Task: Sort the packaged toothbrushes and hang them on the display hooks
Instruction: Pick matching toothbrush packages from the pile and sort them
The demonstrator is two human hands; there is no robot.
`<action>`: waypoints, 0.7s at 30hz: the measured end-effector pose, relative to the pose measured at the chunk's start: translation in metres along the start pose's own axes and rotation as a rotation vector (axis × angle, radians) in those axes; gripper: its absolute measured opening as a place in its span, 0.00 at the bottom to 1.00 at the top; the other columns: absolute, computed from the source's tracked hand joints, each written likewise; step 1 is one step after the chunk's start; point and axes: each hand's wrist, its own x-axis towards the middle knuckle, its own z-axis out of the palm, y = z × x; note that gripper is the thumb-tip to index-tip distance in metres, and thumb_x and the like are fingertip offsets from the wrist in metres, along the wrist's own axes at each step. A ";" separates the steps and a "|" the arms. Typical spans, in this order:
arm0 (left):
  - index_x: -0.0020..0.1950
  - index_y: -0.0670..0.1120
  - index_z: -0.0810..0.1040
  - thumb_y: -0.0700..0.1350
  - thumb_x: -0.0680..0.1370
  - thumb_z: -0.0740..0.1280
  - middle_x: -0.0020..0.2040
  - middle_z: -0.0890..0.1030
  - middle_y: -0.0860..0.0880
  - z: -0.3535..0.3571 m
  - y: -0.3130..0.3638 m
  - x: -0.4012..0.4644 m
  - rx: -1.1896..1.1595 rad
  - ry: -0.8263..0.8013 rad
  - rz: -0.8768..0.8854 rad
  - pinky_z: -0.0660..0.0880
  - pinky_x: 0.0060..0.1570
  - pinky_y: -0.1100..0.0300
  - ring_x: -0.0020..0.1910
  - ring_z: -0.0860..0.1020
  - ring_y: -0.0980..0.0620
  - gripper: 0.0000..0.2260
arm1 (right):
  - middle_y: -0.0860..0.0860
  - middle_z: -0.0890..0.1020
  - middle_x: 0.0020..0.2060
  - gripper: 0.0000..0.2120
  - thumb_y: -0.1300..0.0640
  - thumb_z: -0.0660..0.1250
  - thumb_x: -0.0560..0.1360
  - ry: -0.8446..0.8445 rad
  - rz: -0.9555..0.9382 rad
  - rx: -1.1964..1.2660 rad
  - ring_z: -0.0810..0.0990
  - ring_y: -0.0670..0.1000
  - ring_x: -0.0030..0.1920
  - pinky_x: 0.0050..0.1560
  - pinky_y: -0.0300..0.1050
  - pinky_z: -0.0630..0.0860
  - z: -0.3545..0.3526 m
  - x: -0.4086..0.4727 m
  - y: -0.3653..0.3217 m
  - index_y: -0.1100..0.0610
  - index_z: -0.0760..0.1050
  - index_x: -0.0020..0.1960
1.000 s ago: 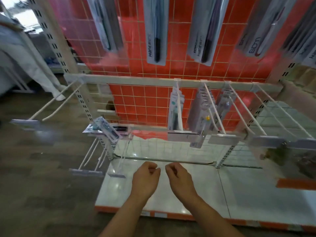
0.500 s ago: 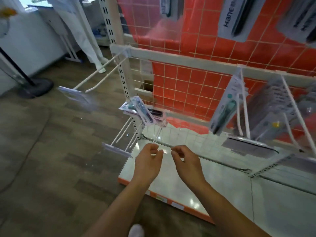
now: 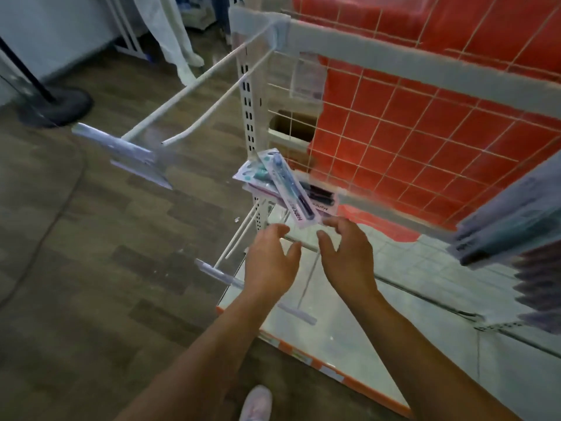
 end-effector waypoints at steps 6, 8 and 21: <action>0.69 0.51 0.69 0.51 0.78 0.67 0.66 0.73 0.51 0.000 -0.009 0.047 0.269 0.061 0.245 0.70 0.62 0.56 0.64 0.71 0.51 0.20 | 0.52 0.79 0.58 0.15 0.54 0.66 0.77 0.035 -0.091 -0.168 0.76 0.53 0.57 0.56 0.47 0.73 0.018 0.069 -0.012 0.56 0.75 0.62; 0.69 0.51 0.68 0.51 0.77 0.67 0.66 0.74 0.50 0.001 -0.006 0.063 0.185 0.032 0.183 0.72 0.61 0.53 0.63 0.72 0.50 0.21 | 0.53 0.78 0.60 0.17 0.52 0.65 0.77 -0.029 -0.073 -0.189 0.76 0.54 0.57 0.56 0.48 0.74 0.024 0.090 -0.016 0.55 0.73 0.64; 0.63 0.44 0.70 0.57 0.79 0.61 0.60 0.78 0.44 0.008 -0.003 0.117 0.258 -0.018 -0.005 0.76 0.47 0.52 0.56 0.78 0.44 0.20 | 0.53 0.75 0.61 0.29 0.44 0.68 0.72 -0.434 0.008 -0.401 0.73 0.58 0.60 0.60 0.56 0.72 0.054 0.146 -0.012 0.49 0.65 0.70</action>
